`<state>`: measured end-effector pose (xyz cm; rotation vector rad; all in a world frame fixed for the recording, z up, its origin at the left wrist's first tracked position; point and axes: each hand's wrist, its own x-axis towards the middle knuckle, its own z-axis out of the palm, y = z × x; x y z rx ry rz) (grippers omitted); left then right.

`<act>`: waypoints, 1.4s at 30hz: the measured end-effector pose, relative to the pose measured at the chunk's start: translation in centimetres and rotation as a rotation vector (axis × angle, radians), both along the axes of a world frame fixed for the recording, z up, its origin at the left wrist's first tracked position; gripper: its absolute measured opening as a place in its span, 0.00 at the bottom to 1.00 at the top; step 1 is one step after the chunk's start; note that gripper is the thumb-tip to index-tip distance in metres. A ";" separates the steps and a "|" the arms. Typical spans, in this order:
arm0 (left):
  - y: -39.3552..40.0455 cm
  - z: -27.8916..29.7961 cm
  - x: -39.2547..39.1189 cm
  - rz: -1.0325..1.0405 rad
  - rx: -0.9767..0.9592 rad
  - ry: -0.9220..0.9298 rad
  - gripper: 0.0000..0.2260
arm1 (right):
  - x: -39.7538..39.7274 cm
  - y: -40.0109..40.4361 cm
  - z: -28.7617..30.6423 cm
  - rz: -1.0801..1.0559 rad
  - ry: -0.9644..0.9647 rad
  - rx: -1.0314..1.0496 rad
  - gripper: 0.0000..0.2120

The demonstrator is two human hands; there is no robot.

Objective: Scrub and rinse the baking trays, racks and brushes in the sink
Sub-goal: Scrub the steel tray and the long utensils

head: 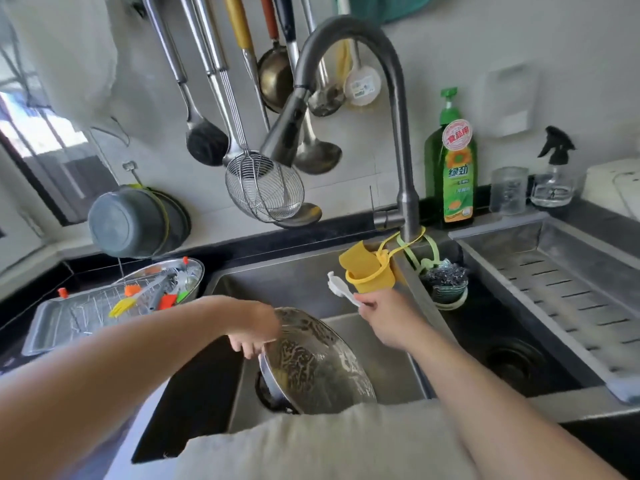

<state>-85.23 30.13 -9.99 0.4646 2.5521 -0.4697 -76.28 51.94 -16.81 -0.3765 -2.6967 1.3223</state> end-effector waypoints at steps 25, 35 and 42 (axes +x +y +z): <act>-6.1 -0.8 3.9 0.379 1.449 -0.007 0.16 | 2.1 -1.1 4.7 -0.076 0.277 0.069 0.19; -6.0 -4.5 4.5 0.495 1.832 -0.029 0.10 | 0.4 -7.4 7.1 0.089 0.099 0.683 0.21; -5.7 -5.1 4.3 0.392 1.788 0.098 0.11 | -0.2 -7.8 5.0 0.121 0.142 0.705 0.25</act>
